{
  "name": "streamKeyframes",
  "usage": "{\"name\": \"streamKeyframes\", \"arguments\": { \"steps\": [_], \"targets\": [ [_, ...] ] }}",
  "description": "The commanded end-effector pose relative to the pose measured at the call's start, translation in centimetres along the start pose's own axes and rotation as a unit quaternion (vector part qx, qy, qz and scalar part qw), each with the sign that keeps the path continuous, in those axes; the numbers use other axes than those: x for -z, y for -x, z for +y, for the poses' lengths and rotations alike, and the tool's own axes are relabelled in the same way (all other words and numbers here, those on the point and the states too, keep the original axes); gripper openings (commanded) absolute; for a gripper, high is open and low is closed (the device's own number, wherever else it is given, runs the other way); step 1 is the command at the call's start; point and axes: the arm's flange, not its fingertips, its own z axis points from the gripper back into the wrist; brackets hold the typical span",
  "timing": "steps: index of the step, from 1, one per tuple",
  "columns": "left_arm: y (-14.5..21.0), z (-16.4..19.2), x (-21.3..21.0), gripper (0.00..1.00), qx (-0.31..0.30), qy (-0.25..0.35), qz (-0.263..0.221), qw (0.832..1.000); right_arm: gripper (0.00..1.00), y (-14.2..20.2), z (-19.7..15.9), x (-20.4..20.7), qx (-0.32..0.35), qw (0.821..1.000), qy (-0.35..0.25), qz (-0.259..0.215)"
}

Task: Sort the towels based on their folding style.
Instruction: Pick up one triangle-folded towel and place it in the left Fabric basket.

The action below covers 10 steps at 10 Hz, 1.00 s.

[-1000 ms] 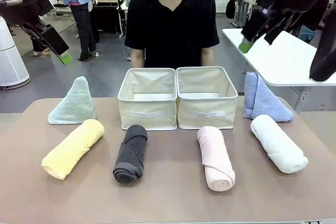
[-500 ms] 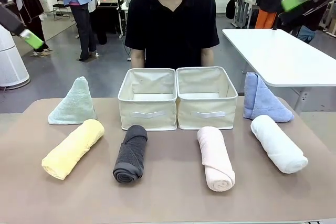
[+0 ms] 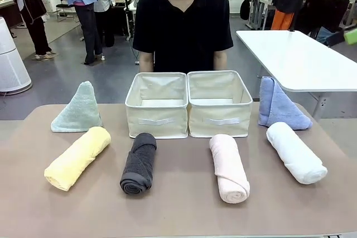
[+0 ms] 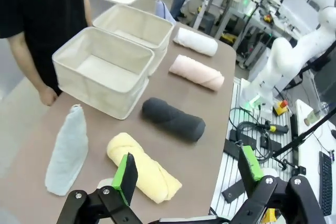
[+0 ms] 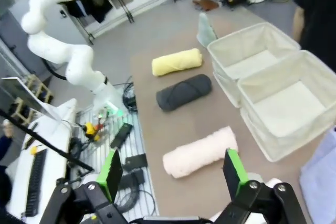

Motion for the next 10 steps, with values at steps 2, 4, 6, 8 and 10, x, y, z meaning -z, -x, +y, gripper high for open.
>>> {"name": "streamKeyframes", "arguments": {
  "steps": [2, 4, 6, 8, 10],
  "targets": [
    [0.7, -1.4, -1.1, 1.00, 0.024, -0.043, -0.021, 0.999, 1.00, 1.3, 2.0, -0.9, -0.020, 0.999, 0.042, -0.011],
    [1.6, -2.1, -2.6, 1.00, 0.019, -0.073, -0.022, 0.997, 1.00, 1.8, 3.0, -2.1, -0.021, 0.998, 0.064, -0.013],
    [1.6, -2.9, -2.7, 1.00, 0.003, -0.114, -0.009, 0.993, 1.00, 1.7, 3.5, -2.4, -0.016, 0.996, 0.081, -0.019],
    [1.2, -2.0, -3.7, 1.00, 0.008, -0.065, -0.017, 0.998, 1.00, 1.3, 3.0, -3.1, -0.016, 0.998, 0.064, -0.007],
    [1.2, -2.0, -3.7, 1.00, 0.008, -0.065, -0.017, 0.998, 1.00, 1.3, 3.0, -3.1, -0.016, 0.998, 0.064, -0.007]
  ]
}}
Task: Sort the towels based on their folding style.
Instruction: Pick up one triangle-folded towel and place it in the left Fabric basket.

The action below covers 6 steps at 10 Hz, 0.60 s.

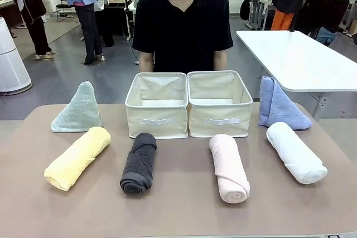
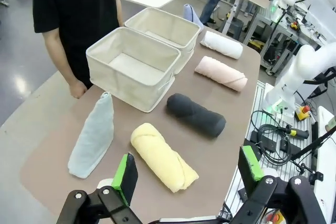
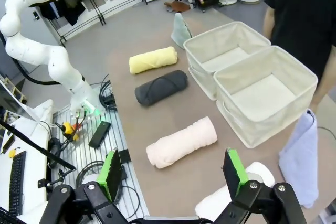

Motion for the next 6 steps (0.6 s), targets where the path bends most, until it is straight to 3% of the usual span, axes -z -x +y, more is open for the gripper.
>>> {"name": "streamKeyframes", "arguments": {
  "steps": [1, 6],
  "targets": [
    [-0.30, 0.06, -0.13, 1.00, 0.005, 0.006, -0.005, 1.000, 1.00, -0.15, -0.05, 0.09, -0.003, 1.000, -0.005, -0.002],
    [-0.30, 0.06, -0.13, 1.00, 0.005, 0.006, -0.005, 1.000, 1.00, -0.15, -0.05, 0.09, -0.003, 1.000, -0.005, -0.002]
  ]
}}
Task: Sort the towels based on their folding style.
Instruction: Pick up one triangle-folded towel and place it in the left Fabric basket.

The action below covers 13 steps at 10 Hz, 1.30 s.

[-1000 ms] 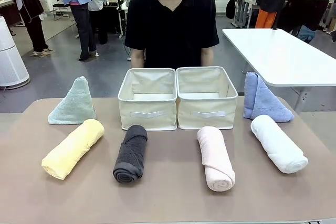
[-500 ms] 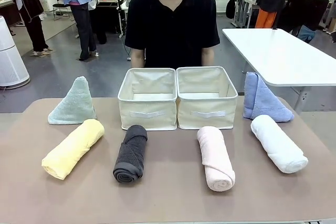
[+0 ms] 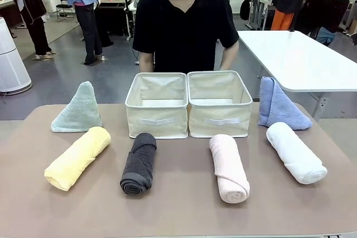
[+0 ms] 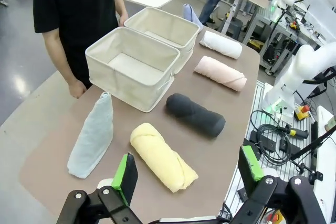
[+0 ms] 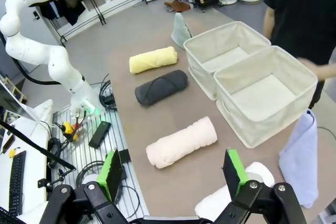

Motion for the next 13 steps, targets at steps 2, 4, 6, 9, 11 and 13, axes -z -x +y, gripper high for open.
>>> {"name": "streamKeyframes", "arguments": {
  "steps": [2, 4, 6, 9, 11, 13],
  "targets": [
    [-0.3, 0.0, -0.1, 1.00, 0.005, 0.005, -0.005, 1.000, 1.00, -0.1, -0.1, 0.1, -0.002, 1.000, -0.005, -0.002],
    [-0.3, 0.0, -0.1, 1.00, 0.005, 0.005, -0.005, 1.000, 1.00, -0.1, -0.1, 0.1, -0.002, 1.000, -0.005, -0.002],
    [-0.3, 0.0, -0.1, 1.00, 0.005, 0.005, -0.005, 1.000, 1.00, -0.1, -0.1, 0.1, -0.002, 1.000, -0.005, -0.002],
    [-3.4, 4.4, 4.4, 1.00, 0.005, 0.003, 0.107, 0.994, 1.00, -0.1, -0.1, 0.1, -0.002, 1.000, -0.005, -0.002],
    [-6.4, 9.1, 10.7, 1.00, 0.010, -0.036, 0.230, 0.972, 1.00, -0.1, -0.1, 0.1, -0.002, 1.000, -0.005, -0.002],
    [-7.4, 11.8, 16.8, 1.00, 0.038, -0.057, 0.327, 0.943, 1.00, -0.1, -0.1, 0.1, -0.002, 1.000, -0.005, -0.002]
  ]
}}
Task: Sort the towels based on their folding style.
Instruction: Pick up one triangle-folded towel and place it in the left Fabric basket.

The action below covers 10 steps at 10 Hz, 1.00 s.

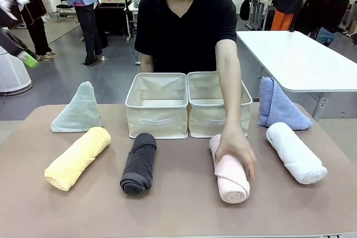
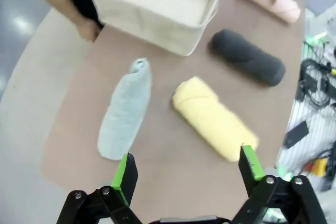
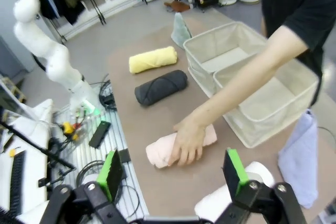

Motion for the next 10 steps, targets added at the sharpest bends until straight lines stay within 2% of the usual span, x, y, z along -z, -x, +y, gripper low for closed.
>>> {"name": "streamKeyframes", "arguments": {
  "steps": [1, 2, 3, 4, 8, 9, 10],
  "targets": [
    [-1.9, 2.1, 2.2, 1.00, 0.024, -0.046, 0.084, 0.995, 1.00, 0.0, -0.1, 0.1, -0.002, 1.000, -0.005, -0.003],
    [-2.4, 2.4, 4.3, 1.00, 0.045, -0.066, 0.113, 0.990, 1.00, 0.0, -0.1, 0.1, -0.002, 1.000, -0.005, -0.003],
    [-2.4, 1.7, 4.1, 1.00, 0.057, -0.070, 0.100, 0.991, 1.00, 0.0, -0.1, 0.1, -0.002, 1.000, -0.005, -0.003],
    [-2.6, 2.3, 4.3, 1.00, 0.036, -0.038, 0.084, 0.995, 1.00, 0.0, -0.1, 0.1, -0.002, 1.000, -0.005, -0.003],
    [-2.6, 2.3, 4.3, 1.00, 0.036, -0.038, 0.084, 0.995, 1.00, 0.0, -0.1, 0.1, -0.002, 1.000, -0.005, -0.003],
    [-2.6, 2.5, 4.7, 1.00, 0.042, -0.044, 0.094, 0.994, 1.00, 0.0, -0.1, 0.1, -0.002, 1.000, -0.005, -0.003],
    [-4.3, 2.4, 6.4, 1.00, 0.105, -0.068, 0.147, 0.981, 1.00, 0.0, -0.1, 0.1, -0.002, 1.000, -0.005, -0.003]
  ]
}}
